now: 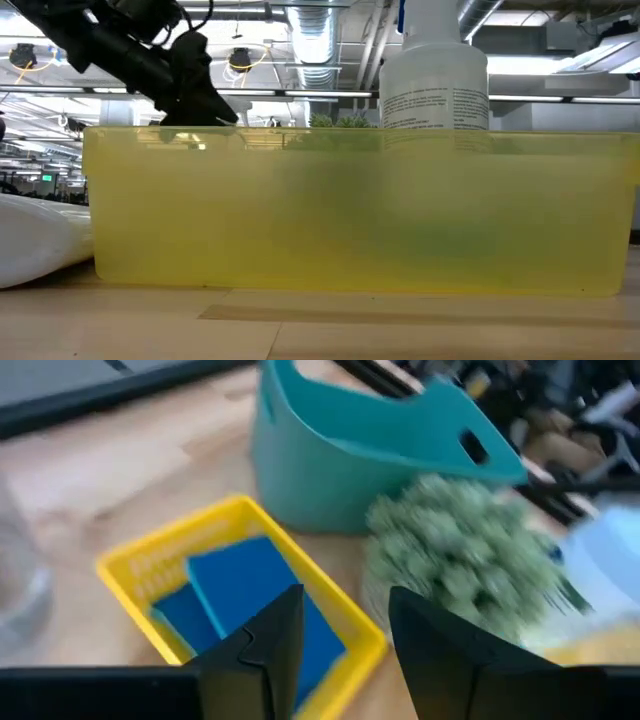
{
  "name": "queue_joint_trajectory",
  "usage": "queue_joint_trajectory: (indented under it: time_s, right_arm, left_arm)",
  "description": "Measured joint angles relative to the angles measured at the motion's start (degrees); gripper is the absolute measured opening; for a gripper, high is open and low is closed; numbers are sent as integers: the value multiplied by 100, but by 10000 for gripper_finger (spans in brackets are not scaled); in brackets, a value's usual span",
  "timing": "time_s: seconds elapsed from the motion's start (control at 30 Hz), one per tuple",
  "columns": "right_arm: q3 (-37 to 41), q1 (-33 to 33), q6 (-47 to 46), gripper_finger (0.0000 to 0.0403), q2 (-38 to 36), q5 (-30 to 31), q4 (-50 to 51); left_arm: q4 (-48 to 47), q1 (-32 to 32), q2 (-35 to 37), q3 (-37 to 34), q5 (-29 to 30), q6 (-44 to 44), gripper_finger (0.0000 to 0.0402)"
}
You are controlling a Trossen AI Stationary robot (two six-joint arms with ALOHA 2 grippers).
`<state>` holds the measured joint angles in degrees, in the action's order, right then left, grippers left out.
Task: Pick & Place Kitchen Items
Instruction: Put the yellow microfiber cloth into the green bin
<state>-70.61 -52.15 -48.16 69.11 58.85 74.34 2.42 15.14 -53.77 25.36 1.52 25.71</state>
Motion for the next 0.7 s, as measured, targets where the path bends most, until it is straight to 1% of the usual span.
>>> queue_joint_trajectory:
  time_s: [0.13,0.2,0.3,0.4,0.53,0.6,0.7]
  right_arm:
    - [-4,-1,-190,168,-103,343,27]
    - [-4,-67,-314,168,-173,592,26]
    - [-4,-216,-562,168,-305,946,28]
    - [63,-375,-965,168,-396,1262,22]
    - [250,-558,-1716,168,-370,1346,16]
    - [360,-675,-2132,168,-300,1346,11]
    - [580,-884,-2725,168,-131,1344,-22]
  left_arm:
    - [-272,-504,182,-4,51,-12,144]
    - [-77,-813,227,-131,242,-75,144]
    - [615,-1207,254,-482,678,-195,144]
    - [1704,-1442,257,-866,1017,-468,144]
    - [3037,-1533,258,-1266,1206,-1025,144]
    - [3277,-1515,260,-1361,1219,-1172,144]
    - [3292,-1508,322,-1399,1224,-1314,144]
